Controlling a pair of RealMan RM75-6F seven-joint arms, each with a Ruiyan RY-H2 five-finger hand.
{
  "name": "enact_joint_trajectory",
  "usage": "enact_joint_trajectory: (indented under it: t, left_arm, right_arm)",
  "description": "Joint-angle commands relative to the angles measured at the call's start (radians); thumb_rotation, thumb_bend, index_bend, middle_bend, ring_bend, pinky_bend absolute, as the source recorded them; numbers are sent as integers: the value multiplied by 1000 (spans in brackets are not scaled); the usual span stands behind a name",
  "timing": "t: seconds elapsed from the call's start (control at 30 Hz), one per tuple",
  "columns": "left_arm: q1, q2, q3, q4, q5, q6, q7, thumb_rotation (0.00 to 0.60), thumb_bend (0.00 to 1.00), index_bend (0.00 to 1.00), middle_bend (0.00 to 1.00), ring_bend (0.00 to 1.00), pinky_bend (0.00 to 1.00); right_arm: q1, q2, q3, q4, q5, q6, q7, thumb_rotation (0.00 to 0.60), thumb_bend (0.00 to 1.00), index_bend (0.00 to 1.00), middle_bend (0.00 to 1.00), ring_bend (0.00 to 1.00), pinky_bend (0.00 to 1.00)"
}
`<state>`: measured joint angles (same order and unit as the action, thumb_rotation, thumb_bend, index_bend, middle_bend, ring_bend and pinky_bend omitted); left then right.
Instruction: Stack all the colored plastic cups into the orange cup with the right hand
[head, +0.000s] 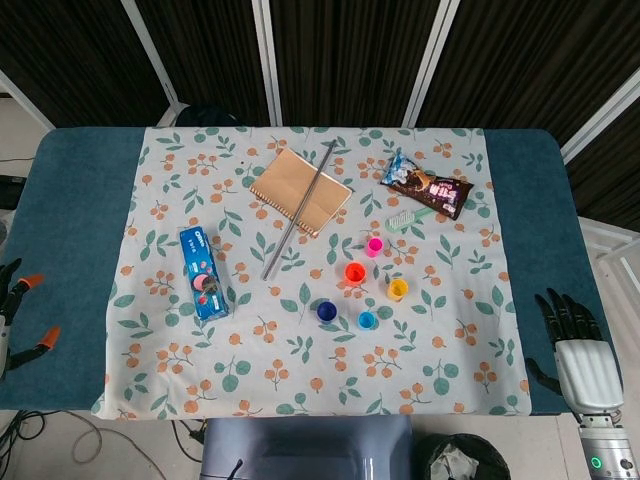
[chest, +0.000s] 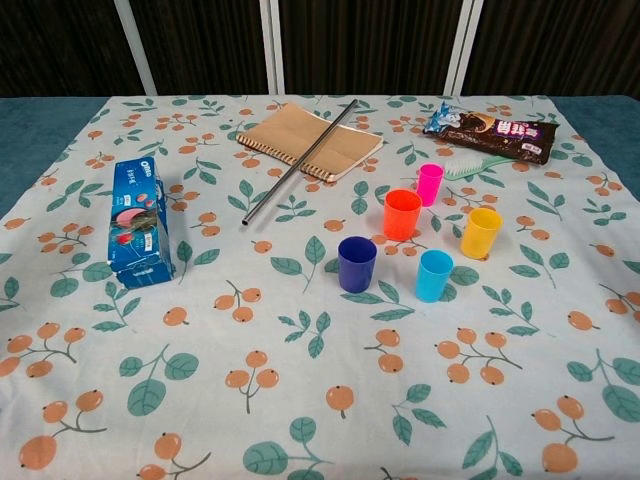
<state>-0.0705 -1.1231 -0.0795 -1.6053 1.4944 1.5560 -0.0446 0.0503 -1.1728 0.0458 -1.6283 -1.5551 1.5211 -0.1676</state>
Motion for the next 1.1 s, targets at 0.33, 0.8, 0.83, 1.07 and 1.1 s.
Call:
enact_joint_trajectory:
  t: [0.33, 0.8, 0.83, 1.07, 1.1]
  left_arm:
    - [3, -1, 2, -6, -2, 1, 6, 600, 218, 206, 11, 0, 0]
    - [3, 0, -2, -7, -13, -5, 4, 600, 218, 206, 11, 0, 0]
    - [3, 0, -2, -7, -15, -6, 3, 600, 218, 206, 11, 0, 0]
    - [3, 1, -6, -8, -31, -14, 0, 600, 218, 206, 11, 0, 0]
    - [3, 2, -7, -9, -31, -14, -1, 600, 218, 206, 11, 0, 0]
  right_arm:
    - [86, 30, 30, -43, -38, -82, -1, 600, 305, 0, 0, 32, 122]
    - [377, 91, 139, -377, 100, -479, -177, 600, 305, 0, 0, 32, 122]
    - [395, 84, 146, -384, 122, -502, -187, 600, 304, 0, 0, 32, 122]
    - [551, -45, 208, -377, 327, -617, -301, 600, 294, 45, 0, 32, 122]
    - [566, -62, 213, -369, 349, -621, -317, 600, 295, 56, 0, 32, 122]
